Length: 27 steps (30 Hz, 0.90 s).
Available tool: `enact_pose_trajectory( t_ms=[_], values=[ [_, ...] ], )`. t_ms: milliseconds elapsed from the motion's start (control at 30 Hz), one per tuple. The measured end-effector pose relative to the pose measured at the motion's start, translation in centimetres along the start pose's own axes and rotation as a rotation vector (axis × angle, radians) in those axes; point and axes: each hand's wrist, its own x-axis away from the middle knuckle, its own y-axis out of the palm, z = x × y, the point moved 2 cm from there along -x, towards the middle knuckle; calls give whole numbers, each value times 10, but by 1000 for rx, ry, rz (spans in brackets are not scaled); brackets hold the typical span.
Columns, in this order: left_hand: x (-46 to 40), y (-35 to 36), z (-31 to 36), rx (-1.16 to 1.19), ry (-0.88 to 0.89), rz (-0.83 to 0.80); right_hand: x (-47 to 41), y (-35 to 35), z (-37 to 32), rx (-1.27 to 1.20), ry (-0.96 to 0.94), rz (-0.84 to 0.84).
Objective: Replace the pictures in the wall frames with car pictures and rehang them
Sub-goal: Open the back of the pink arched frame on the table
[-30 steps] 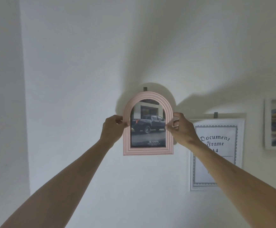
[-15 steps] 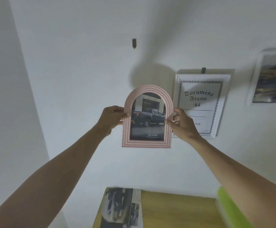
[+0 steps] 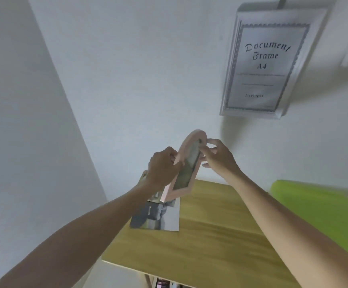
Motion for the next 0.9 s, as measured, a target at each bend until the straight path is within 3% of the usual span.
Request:
enact_pose_trajectory(
  t_ms=[200,333,433,633,767,900],
  values=[
    [38,52,2,-329,138,-46,4,20,14,-263,176,-33],
    [48,72,-9,-529,379,-47,5,15,29,-178,190,-14],
    [48,79,-18,-475,479,-31,5,4,39,-149,183,-56],
    [12,54,-61,-193,105,-58,-1,-11,49,-98,166,-132],
    [-15,40,-96,-55,-95,-224,-10,-11,52,-97,162,-124],
    [-27,14,-101,366,-196,-260,-20,-4,58,-39,138,-71]
  ],
)
